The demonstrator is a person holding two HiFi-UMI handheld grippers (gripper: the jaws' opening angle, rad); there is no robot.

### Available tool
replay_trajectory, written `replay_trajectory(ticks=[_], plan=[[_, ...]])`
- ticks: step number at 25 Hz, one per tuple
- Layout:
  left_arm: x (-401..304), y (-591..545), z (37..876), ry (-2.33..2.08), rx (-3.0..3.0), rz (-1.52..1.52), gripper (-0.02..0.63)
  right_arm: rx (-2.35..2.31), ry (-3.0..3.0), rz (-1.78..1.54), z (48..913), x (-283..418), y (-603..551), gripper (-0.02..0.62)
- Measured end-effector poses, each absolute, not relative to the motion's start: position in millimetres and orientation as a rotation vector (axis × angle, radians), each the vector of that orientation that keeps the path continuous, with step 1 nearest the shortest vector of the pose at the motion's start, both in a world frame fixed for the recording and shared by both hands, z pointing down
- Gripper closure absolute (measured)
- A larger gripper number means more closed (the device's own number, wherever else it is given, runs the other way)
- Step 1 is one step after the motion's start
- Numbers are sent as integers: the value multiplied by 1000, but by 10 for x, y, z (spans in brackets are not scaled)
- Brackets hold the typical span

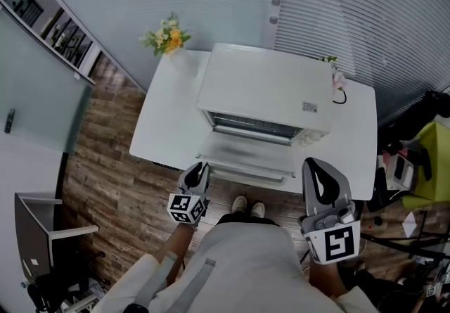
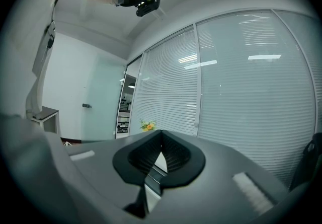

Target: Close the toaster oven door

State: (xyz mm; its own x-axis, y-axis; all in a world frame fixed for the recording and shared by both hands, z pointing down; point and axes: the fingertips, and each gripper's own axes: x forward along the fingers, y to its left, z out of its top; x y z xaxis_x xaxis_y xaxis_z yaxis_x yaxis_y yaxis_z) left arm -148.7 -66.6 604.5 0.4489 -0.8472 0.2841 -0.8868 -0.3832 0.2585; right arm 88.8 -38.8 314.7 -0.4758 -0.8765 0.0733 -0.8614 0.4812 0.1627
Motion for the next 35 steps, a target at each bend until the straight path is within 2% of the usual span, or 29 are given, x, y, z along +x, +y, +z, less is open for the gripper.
replay_trajectory(ticks=[35], plan=[[-1452,-878,5800,-1490,2344,135,526,1530,-2577,-141,3155,906,-451,591]])
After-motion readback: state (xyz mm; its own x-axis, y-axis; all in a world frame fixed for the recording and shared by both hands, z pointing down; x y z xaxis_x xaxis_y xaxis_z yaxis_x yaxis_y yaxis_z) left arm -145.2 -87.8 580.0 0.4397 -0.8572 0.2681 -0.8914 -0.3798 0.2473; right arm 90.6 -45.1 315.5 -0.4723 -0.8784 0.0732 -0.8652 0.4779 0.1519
